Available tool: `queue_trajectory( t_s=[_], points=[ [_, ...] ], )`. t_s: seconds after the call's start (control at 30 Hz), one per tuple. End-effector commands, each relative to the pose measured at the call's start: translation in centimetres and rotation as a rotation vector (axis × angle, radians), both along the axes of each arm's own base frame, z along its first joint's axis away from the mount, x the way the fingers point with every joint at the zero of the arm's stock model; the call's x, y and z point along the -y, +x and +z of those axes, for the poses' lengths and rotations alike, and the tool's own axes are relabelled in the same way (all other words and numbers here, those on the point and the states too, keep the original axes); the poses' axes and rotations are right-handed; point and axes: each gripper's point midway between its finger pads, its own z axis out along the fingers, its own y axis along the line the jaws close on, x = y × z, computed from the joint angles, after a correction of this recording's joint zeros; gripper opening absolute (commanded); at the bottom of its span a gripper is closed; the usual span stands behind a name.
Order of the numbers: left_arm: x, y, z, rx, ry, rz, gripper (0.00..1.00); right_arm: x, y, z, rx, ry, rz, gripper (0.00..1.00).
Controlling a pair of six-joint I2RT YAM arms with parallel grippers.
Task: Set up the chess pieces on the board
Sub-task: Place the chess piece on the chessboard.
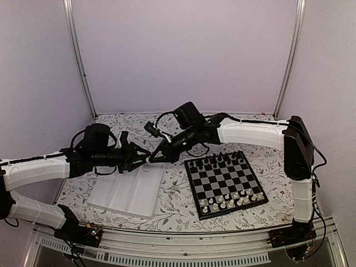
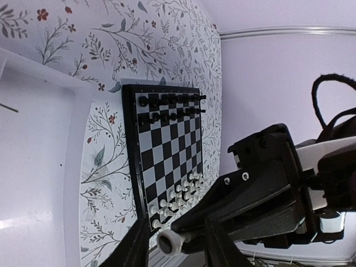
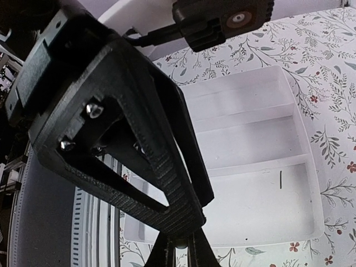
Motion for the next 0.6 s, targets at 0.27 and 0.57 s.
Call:
queue_trajectory(
  t_s=[0.27,0.57],
  points=[
    [-2.8,1.9,1.6,0.158,0.339,0.029,0.39,14.3,3.7,-1.2,0.131,-0.277,-0.032,0.03],
    [-2.3,2.9,0.9,0.175,0.417,-0.016,0.39,29.4,3.4,-2.9,0.324,-0.728,0.021,0.03]
  ],
)
